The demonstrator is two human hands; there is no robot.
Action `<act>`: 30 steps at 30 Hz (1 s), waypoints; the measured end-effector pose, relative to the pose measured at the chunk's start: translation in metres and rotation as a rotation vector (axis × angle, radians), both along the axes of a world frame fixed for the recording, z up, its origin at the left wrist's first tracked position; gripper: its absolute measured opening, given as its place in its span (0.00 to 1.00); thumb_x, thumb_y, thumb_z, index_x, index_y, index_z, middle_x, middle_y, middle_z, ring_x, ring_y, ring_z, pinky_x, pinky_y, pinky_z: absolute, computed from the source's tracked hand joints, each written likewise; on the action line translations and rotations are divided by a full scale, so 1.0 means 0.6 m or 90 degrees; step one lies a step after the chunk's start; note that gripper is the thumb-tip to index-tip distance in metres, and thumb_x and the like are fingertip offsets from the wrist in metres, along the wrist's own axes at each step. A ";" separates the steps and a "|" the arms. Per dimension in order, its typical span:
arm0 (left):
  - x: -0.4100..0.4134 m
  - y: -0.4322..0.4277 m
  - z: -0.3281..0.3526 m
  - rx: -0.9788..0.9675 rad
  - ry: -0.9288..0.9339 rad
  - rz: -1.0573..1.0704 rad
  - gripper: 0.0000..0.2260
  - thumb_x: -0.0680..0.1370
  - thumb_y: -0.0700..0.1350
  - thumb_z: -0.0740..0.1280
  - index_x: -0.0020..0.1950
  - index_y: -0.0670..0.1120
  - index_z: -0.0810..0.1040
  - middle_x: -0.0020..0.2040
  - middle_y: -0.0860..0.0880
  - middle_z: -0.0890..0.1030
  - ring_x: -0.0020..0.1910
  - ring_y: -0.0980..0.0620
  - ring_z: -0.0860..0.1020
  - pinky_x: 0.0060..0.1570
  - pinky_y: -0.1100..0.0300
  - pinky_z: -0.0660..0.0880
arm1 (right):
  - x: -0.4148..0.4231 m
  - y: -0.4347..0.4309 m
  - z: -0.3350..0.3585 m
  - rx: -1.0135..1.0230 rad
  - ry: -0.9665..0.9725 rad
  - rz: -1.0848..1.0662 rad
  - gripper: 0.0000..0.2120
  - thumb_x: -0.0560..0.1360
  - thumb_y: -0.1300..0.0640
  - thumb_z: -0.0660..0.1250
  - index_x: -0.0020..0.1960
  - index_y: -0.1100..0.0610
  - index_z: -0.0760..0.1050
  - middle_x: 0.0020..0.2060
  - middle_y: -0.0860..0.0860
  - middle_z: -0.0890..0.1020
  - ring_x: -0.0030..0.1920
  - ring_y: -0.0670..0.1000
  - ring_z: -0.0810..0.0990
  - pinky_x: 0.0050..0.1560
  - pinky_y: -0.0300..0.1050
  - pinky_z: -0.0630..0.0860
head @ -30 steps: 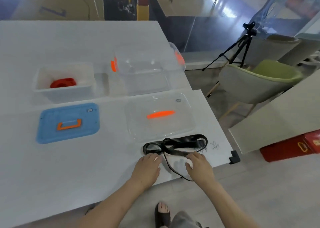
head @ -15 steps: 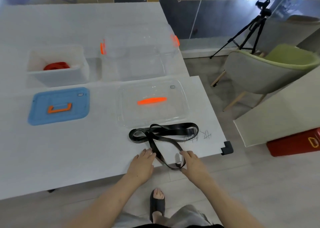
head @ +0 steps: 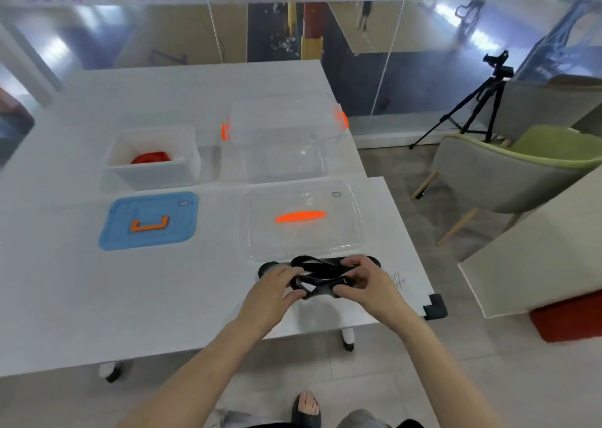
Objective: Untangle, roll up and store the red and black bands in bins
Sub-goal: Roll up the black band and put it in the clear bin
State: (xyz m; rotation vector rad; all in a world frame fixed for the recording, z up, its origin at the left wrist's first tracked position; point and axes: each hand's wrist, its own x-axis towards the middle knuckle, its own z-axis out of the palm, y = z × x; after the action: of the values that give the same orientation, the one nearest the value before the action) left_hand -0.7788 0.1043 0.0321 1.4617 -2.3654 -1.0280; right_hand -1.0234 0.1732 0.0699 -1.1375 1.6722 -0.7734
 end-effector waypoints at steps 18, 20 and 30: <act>0.019 -0.032 0.248 -0.145 0.169 0.054 0.18 0.78 0.45 0.74 0.67 0.56 0.81 0.52 0.58 0.82 0.49 0.56 0.82 0.58 0.57 0.79 | 0.110 -0.100 0.218 -0.161 -0.146 -0.020 0.19 0.73 0.54 0.82 0.56 0.57 0.76 0.37 0.54 0.89 0.31 0.44 0.81 0.43 0.45 0.76; 0.015 -0.030 0.255 -0.147 0.171 0.053 0.16 0.77 0.47 0.75 0.63 0.56 0.82 0.51 0.56 0.83 0.48 0.57 0.82 0.57 0.54 0.80 | 0.114 -0.099 0.226 -0.170 -0.151 -0.021 0.19 0.73 0.54 0.82 0.56 0.57 0.75 0.39 0.55 0.90 0.33 0.45 0.84 0.44 0.44 0.78; 0.005 -0.032 0.290 -0.097 0.347 0.165 0.06 0.79 0.46 0.74 0.55 0.54 0.86 0.49 0.56 0.87 0.50 0.60 0.84 0.54 0.67 0.78 | 0.100 -0.095 0.205 -0.281 -0.224 -0.021 0.03 0.83 0.60 0.70 0.53 0.60 0.80 0.52 0.53 0.90 0.52 0.52 0.89 0.55 0.48 0.81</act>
State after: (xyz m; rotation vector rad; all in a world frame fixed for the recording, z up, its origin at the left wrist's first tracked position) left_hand -0.7756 0.0850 0.2061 1.2000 -1.7798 -0.9961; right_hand -0.9632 0.1162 0.1932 -1.1852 1.2604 -1.3270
